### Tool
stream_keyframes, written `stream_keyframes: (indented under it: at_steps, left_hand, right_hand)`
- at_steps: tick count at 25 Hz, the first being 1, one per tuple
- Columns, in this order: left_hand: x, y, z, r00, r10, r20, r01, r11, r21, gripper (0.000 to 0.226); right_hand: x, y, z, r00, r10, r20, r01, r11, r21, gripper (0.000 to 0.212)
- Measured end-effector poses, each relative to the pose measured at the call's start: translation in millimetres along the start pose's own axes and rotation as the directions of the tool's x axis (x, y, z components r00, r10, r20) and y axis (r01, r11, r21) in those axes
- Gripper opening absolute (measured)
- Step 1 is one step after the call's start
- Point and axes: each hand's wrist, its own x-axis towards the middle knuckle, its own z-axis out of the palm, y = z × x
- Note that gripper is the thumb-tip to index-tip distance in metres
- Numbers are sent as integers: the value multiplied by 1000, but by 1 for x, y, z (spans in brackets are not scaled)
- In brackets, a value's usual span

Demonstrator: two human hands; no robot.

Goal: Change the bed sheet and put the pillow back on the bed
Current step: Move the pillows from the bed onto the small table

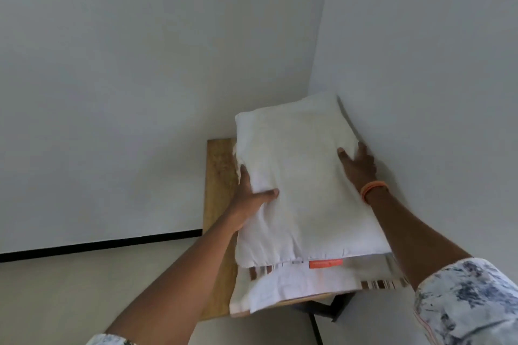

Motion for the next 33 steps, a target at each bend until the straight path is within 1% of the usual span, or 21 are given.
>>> stream_keyframes:
  at_steps: [1,2,3,4,6,7,8,10,13,16,18,20,22,23,24,25,26,27,28,30,33]
  left_hand:
    - [17,-11,9,994,-102,34,99,993,66,131]
    - [33,-20,17,984,-178,13,175,977,122,135]
    - [45,-27,24,974,-224,-20,224,963,152,136]
    - [51,-30,30,971,-234,-49,239,958,161,135]
    - [57,-36,40,975,-206,-78,217,962,167,132]
    - [57,-38,42,977,-189,-101,204,964,169,131]
    - [56,-40,43,977,-177,-121,196,965,175,131]
    - [55,-41,42,975,-176,-134,198,965,170,132]
    - [38,-40,42,974,-144,-174,170,975,140,132]
    - [6,-40,45,959,-140,-245,182,971,158,115]
    - [-26,-37,51,945,-166,-283,216,964,153,98]
    - [-70,-39,50,938,-140,-319,185,976,116,78]
    - [-120,-49,40,918,-95,-386,171,971,167,47]
    - [-152,-58,30,881,-97,-463,201,963,182,40]
    - [-186,-65,17,823,-119,-555,247,955,163,43]
    - [-223,-68,4,744,-151,-650,303,945,127,56]
    - [-262,-75,-9,642,-186,-744,358,930,77,66]
    - [-302,-82,-21,541,-218,-812,396,918,17,70]
    - [-346,-89,-33,454,-227,-861,408,913,-26,71]
    - [-425,-98,-50,311,-230,-922,403,911,-91,67]
    - [-576,-116,-60,28,-246,-969,368,904,-218,58]
  right_hand:
    - [14,9,15,997,53,61,-43,985,-165,78]
    - [26,18,32,989,97,114,-60,956,-288,80]
    - [32,25,46,980,139,141,-78,927,-368,80]
    - [35,31,56,976,172,136,-102,906,-410,80]
    - [39,38,65,970,214,114,-139,877,-460,80]
    - [43,36,68,972,211,103,-136,862,-488,79]
    - [47,33,69,979,184,90,-110,844,-526,79]
    - [53,22,76,992,83,93,-12,807,-591,77]
    - [43,3,84,981,-4,194,123,785,-608,79]
    - [11,-6,90,952,-95,289,259,753,-605,84]
    - [-22,-8,96,891,-219,397,431,680,-594,83]
    - [-66,-12,108,784,-339,520,612,560,-558,80]
    - [-114,-15,122,672,-410,616,733,481,-480,72]
    - [-145,-20,132,607,-436,665,783,470,-407,67]
    - [-178,-25,142,539,-453,710,820,476,-318,62]
    - [-215,-32,150,466,-469,750,844,491,-217,58]
    - [-255,-40,157,384,-482,788,855,508,-106,55]
    - [-298,-46,161,300,-497,814,857,515,-2,53]
    - [-344,-51,163,224,-519,825,859,505,85,51]
    - [-425,-58,162,113,-556,824,858,472,201,51]
    - [-580,-60,144,-109,-580,808,851,365,377,47]
